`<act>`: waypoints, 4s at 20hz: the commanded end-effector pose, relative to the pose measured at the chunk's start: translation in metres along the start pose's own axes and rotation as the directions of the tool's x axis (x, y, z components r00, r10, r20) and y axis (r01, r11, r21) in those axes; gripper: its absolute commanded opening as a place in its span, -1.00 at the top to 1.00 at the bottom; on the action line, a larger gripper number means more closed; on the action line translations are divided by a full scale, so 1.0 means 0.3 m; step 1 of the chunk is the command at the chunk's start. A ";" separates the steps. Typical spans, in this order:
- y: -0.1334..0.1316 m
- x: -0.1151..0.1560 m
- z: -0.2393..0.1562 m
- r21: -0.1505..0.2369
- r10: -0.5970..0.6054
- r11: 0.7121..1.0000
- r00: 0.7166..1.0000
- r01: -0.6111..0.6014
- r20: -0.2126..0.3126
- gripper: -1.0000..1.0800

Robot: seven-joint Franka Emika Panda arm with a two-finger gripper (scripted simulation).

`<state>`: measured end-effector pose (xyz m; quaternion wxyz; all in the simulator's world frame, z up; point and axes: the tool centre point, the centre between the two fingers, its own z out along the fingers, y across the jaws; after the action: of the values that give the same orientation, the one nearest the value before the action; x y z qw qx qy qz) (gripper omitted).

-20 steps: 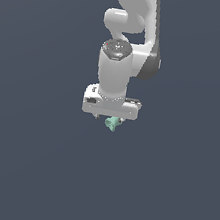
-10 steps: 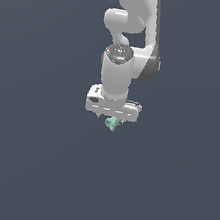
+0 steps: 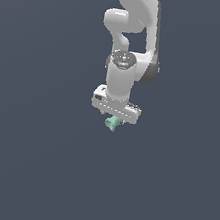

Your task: Pick up the object and move it to a goal position.

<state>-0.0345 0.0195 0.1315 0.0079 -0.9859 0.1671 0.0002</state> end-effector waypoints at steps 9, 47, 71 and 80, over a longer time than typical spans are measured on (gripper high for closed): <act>0.009 -0.107 0.088 -0.011 0.211 0.977 0.977 -0.211 -0.004 -0.92; 0.018 -0.147 0.285 -0.014 0.286 0.958 0.958 -0.286 -0.007 1.00; 0.203 0.134 -0.005 -0.014 0.285 0.958 0.958 -0.285 -0.008 1.00; 0.324 0.330 -0.198 -0.015 0.285 0.958 0.959 -0.285 -0.008 1.00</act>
<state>0.0202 -0.0976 0.1801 -0.0002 -0.9515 0.3078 -0.0006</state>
